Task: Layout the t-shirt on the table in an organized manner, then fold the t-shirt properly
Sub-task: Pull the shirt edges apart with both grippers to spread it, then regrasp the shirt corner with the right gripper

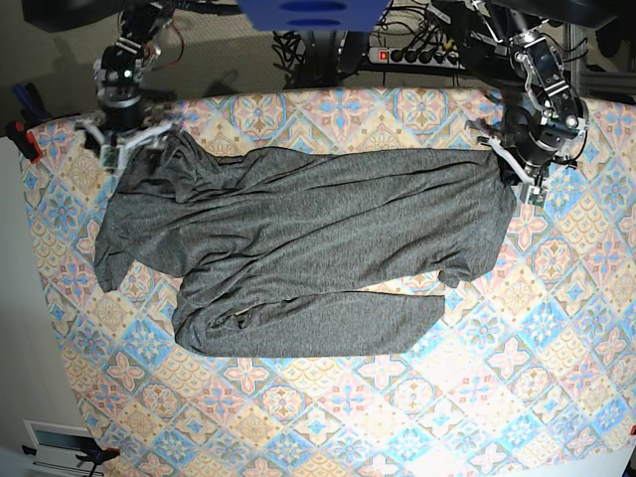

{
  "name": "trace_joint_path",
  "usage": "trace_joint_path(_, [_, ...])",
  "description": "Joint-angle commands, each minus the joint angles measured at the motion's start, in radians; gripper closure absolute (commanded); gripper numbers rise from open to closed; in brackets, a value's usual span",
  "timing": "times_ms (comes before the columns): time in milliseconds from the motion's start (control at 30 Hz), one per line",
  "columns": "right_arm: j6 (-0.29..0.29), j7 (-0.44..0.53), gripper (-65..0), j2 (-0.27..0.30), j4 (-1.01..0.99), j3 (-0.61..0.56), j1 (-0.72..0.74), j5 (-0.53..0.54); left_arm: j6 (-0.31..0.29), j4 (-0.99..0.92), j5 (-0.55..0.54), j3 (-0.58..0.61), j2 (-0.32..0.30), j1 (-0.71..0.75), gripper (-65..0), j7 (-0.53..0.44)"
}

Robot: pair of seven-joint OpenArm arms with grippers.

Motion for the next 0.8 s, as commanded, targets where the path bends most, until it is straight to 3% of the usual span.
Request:
trace_joint_path(0, [0.009,0.028,-40.5,-0.005,0.006,0.002,0.003,0.011,-0.006,0.011,-0.01,0.002,-0.009,-0.006,-2.4,-0.003])
trace_joint_path(100, [0.037,0.028,-39.7,-0.024,-0.013,0.005,0.003,0.005,-0.006,0.013,-0.012,0.002,-0.009,-0.006,-2.4,-0.003])
trace_joint_path(167, [0.037,0.028,-35.4,-0.028,-0.034,0.004,-0.014,0.005,-0.006,0.013,-0.012,0.002,-0.009,-0.006,-2.4,-0.003])
trace_joint_path(500, [0.03,0.034,-0.9,-0.032,-0.011,0.028,-0.081,0.011,-0.006,0.013,-0.01,0.002,-0.009,-0.006,-2.4,-0.003])
trace_joint_path(633, [0.03,0.031,-1.0,-0.066,0.044,0.102,-0.101,0.01,-0.006,0.013,-0.01,0.002,-0.009,-0.006,-2.4,-0.005])
trace_joint_path(767, [0.03,0.031,0.0,-0.066,0.095,0.051,-0.149,0.005,-0.006,0.013,-0.01,0.002,-0.009,-0.006,-2.4,-0.006])
